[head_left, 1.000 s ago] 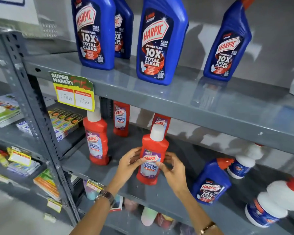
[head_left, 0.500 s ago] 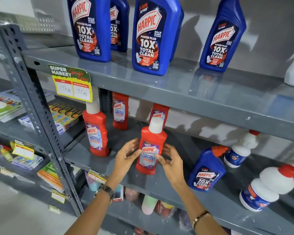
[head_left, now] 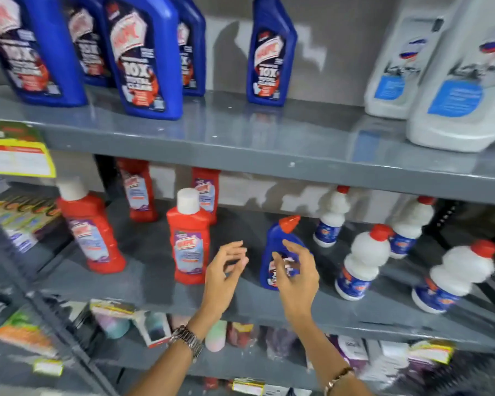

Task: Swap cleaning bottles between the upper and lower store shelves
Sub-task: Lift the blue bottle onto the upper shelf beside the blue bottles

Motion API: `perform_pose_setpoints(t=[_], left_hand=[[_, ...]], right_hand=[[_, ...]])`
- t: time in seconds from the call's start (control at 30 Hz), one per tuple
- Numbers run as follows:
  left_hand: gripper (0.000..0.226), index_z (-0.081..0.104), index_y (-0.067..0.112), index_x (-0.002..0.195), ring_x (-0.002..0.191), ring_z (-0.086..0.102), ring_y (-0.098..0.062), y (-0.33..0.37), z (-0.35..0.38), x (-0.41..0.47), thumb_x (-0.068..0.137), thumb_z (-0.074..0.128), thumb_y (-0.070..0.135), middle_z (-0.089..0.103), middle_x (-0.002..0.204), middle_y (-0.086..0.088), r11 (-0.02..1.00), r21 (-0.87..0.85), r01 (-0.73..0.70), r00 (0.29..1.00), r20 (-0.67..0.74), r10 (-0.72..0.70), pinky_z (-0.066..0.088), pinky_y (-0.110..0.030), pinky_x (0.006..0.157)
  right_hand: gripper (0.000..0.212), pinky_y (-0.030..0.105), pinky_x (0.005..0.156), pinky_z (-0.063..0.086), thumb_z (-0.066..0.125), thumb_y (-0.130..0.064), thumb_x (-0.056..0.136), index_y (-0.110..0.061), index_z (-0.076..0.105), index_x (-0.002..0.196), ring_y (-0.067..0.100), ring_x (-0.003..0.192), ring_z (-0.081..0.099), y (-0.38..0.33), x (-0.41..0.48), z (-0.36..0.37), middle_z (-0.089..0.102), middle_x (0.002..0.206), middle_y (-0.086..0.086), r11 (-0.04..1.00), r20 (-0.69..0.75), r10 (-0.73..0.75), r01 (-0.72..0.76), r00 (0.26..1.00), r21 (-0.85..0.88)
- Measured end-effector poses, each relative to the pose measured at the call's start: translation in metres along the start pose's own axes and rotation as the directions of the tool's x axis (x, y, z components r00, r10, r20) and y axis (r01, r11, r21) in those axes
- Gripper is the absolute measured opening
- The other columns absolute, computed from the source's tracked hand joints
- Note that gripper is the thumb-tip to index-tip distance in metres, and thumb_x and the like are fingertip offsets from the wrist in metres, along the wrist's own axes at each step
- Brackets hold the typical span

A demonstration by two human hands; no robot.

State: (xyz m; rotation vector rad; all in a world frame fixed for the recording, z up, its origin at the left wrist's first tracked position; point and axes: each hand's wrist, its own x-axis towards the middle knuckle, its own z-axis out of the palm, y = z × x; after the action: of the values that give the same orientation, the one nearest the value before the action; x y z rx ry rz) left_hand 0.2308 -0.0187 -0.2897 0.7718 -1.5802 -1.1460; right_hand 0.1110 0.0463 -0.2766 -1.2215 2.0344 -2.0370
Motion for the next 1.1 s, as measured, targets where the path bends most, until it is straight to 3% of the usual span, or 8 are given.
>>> perform_pose_setpoints(t=[0.1, 0.23, 0.37, 0.6, 0.73, 0.9, 1.0, 1.1], left_hand=[[0.046, 0.046, 0.019, 0.127, 0.114, 0.054, -0.007, -0.010, 0.026, 0.009, 0.085, 0.062, 0.010, 0.056, 0.124, 0.000, 0.997, 0.023, 0.069, 0.994, 0.082, -0.071, 0.046, -0.010, 0.083], [0.062, 0.035, 0.016, 0.137, 0.128, 0.041, -0.016, -0.015, 0.048, 0.025, 0.083, 0.064, 0.009, 0.045, 0.140, -0.006, 0.988, 0.019, 0.152, 0.985, 0.081, -0.153, 0.045, -0.030, 0.097], [0.054, 0.041, 0.010, 0.133, 0.107, 0.055, -0.013, -0.013, 0.063, 0.030, 0.084, 0.062, 0.005, 0.056, 0.128, -0.011, 0.990, 0.048, 0.132, 0.989, 0.067, -0.135, 0.044, -0.001, 0.075], [0.051, 0.044, 0.008, 0.132, 0.096, 0.057, -0.007, -0.008, 0.067, 0.027, 0.084, 0.062, 0.007, 0.058, 0.113, -0.003, 0.991, 0.090, 0.102, 0.994, 0.023, -0.104, 0.042, 0.003, 0.072], [0.050, 0.046, 0.012, 0.130, 0.087, 0.059, 0.017, -0.004, 0.061, 0.025, 0.084, 0.063, 0.007, 0.061, 0.110, -0.001, 0.990, 0.113, 0.088, 0.995, 0.044, -0.093, 0.043, 0.001, 0.073], [0.055, 0.045, 0.025, 0.130, 0.095, 0.059, 0.015, -0.003, 0.051, 0.015, 0.083, 0.062, 0.002, 0.062, 0.118, -0.002, 0.994, 0.086, 0.071, 0.994, 0.074, -0.078, 0.046, -0.005, 0.079], [0.058, 0.045, 0.055, 0.117, 0.104, 0.059, 0.009, 0.007, 0.040, 0.010, 0.082, 0.065, 0.013, 0.063, 0.112, 0.029, 0.992, 0.123, 0.022, 0.997, 0.071, -0.031, 0.048, -0.010, 0.085], [0.053, 0.040, 0.065, 0.116, 0.105, 0.057, 0.011, 0.040, 0.028, 0.001, 0.082, 0.065, 0.032, 0.057, 0.106, 0.045, 0.988, 0.150, -0.042, 0.998, 0.052, 0.034, 0.045, -0.003, 0.077]], right_hand=[[0.053, 0.036, 0.092, 0.047, 0.073, -0.013, 0.077, -0.022, 0.051, 0.124, 0.014, 0.115, 0.053, 0.024, 0.030, -0.025, 0.056, 0.129, -0.003, 0.996, 0.052, 0.085, -0.083, 0.995, -0.043], [0.079, 0.036, 0.108, 0.035, 0.074, -0.006, 0.075, -0.008, 0.031, 0.141, 0.017, 0.131, 0.037, 0.053, 0.064, -0.042, 0.037, 0.148, 0.011, 0.971, 0.355, 0.239, -0.224, 0.904, -0.083], [0.059, 0.044, 0.105, 0.044, 0.071, -0.008, 0.079, -0.004, 0.044, 0.131, 0.024, 0.118, 0.053, 0.062, 0.070, -0.044, 0.055, 0.132, 0.017, 0.963, 0.508, 0.269, -0.239, 0.818, -0.124], [0.044, 0.021, 0.084, 0.048, 0.070, -0.006, 0.080, -0.004, 0.052, 0.119, 0.017, 0.098, 0.057, 0.062, 0.065, -0.039, 0.059, 0.105, 0.004, 0.959, 0.448, 0.276, -0.273, 0.850, -0.074], [0.040, 0.006, 0.075, 0.047, 0.071, -0.009, 0.079, -0.008, 0.055, 0.116, 0.010, 0.089, 0.059, 0.060, 0.057, -0.041, 0.061, 0.101, -0.001, 0.966, 0.413, 0.246, -0.256, 0.877, -0.031], [0.035, 0.026, 0.082, 0.051, 0.074, -0.013, 0.077, -0.024, 0.058, 0.105, 0.016, 0.095, 0.065, 0.050, 0.034, -0.047, 0.068, 0.106, 0.000, 0.966, 0.346, 0.223, -0.255, 0.911, 0.048], [0.035, 0.029, 0.081, 0.054, 0.075, -0.024, 0.075, -0.034, 0.059, 0.104, 0.008, 0.095, 0.065, 0.032, 0.026, -0.053, 0.069, 0.109, -0.007, 0.974, 0.324, 0.184, -0.216, 0.928, 0.067], [0.036, 0.036, 0.085, 0.055, 0.077, -0.029, 0.072, -0.034, 0.062, 0.105, 0.008, 0.095, 0.066, 0.003, 0.025, -0.063, 0.070, 0.106, -0.011, 0.979, 0.290, 0.135, -0.172, 0.948, 0.105]])
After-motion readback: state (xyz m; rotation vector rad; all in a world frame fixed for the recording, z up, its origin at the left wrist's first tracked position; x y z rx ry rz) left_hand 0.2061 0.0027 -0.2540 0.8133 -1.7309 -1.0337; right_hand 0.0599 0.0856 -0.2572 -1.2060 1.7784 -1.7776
